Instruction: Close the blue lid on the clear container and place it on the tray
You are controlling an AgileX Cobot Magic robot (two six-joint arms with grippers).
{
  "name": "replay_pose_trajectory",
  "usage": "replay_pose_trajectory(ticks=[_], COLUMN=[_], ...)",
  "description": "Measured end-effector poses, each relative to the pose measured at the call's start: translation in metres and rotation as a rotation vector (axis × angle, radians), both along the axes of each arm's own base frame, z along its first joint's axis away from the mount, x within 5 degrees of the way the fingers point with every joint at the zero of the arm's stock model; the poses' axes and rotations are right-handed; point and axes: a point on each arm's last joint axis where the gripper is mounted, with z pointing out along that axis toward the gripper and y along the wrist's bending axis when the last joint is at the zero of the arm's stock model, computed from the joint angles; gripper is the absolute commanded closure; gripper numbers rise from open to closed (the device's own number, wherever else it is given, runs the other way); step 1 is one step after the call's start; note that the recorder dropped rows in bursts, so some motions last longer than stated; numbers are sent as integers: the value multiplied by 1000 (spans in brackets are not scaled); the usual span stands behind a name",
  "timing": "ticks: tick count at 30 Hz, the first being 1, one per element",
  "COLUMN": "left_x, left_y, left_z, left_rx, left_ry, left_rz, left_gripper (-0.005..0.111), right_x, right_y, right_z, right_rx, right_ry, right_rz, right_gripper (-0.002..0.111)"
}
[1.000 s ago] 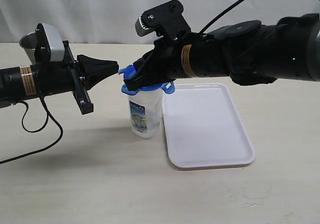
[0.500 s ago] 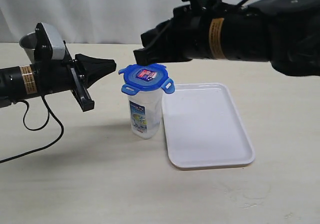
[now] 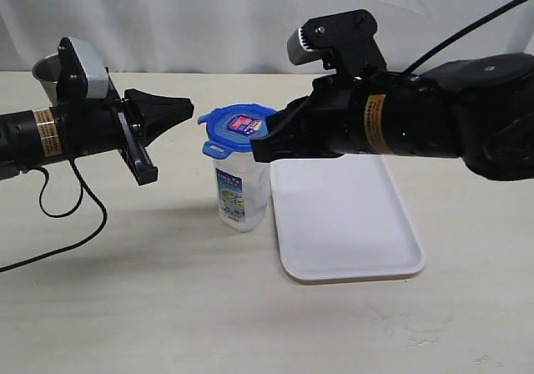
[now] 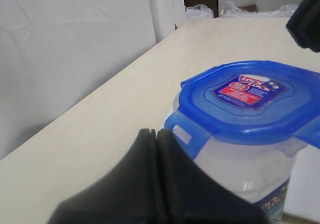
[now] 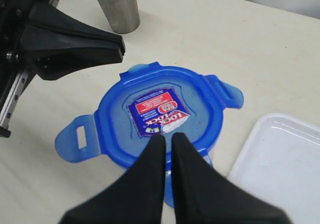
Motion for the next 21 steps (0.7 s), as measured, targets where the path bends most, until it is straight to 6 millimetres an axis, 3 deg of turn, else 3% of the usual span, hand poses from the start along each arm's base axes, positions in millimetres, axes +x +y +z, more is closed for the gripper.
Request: replay_pose_trajectory(ticks=[8, 13, 21], left_x=[1, 1, 1], left_y=[0, 0, 0], left_z=[0, 0, 0], left_rx=[-5, -6, 5], left_ry=[1, 1, -16], left_rz=[8, 9, 8], left_gripper=[107, 107, 107], right_x=[6, 6, 16], right_y=[3, 3, 7], right_z=[-17, -17, 13], right_rx=[-28, -31, -2], right_ry=[43, 41, -66], right_rz=[-4, -2, -8], right_gripper=[104, 104, 104])
